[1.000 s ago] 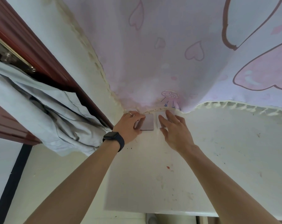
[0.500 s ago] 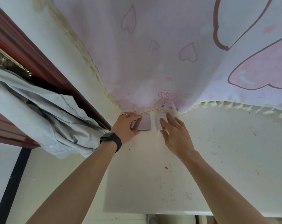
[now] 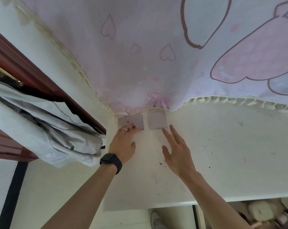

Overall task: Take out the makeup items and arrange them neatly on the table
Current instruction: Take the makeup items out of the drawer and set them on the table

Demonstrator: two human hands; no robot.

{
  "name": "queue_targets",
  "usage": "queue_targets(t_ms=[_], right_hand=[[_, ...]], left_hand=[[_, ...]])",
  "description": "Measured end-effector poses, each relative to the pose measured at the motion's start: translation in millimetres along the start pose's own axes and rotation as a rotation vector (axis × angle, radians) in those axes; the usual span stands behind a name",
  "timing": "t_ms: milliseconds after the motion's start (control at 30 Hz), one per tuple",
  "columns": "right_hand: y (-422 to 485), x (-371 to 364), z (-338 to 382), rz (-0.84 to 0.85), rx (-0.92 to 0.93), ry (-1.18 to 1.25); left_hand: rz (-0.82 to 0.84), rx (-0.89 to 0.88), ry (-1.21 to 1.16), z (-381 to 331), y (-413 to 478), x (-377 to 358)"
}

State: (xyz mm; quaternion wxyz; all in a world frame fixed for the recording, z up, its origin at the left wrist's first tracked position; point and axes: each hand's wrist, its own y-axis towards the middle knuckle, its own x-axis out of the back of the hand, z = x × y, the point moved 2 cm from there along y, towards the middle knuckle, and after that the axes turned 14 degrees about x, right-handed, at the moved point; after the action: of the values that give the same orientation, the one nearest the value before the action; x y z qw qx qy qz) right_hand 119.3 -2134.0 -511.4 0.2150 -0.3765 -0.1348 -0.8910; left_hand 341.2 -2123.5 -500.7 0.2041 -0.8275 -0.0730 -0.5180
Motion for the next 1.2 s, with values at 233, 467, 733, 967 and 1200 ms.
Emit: queue_targets(t_ms=[233, 467, 733, 967, 1200], right_hand=[[-176, 25, 0, -0.182, -0.235, 0.1], [-338, 57, -46, -0.237, -0.645, 0.129], [-384, 95, -111, -0.193, -0.693, -0.177], [-357, 111, -166, 0.122, -0.738, -0.38], [-321, 112, -195, 0.212, -0.725, -0.487]], left_hand=[[0.093, -0.184, -0.103, -75, -121, -71], [0.127, -0.613, 0.027, -156, -236, -159], [0.583, -0.358, 0.313, -201, -249, -262], [0.439, -0.342, 0.594, -225, -230, -301], [0.413, -0.317, 0.61, -231, -228, -313]])
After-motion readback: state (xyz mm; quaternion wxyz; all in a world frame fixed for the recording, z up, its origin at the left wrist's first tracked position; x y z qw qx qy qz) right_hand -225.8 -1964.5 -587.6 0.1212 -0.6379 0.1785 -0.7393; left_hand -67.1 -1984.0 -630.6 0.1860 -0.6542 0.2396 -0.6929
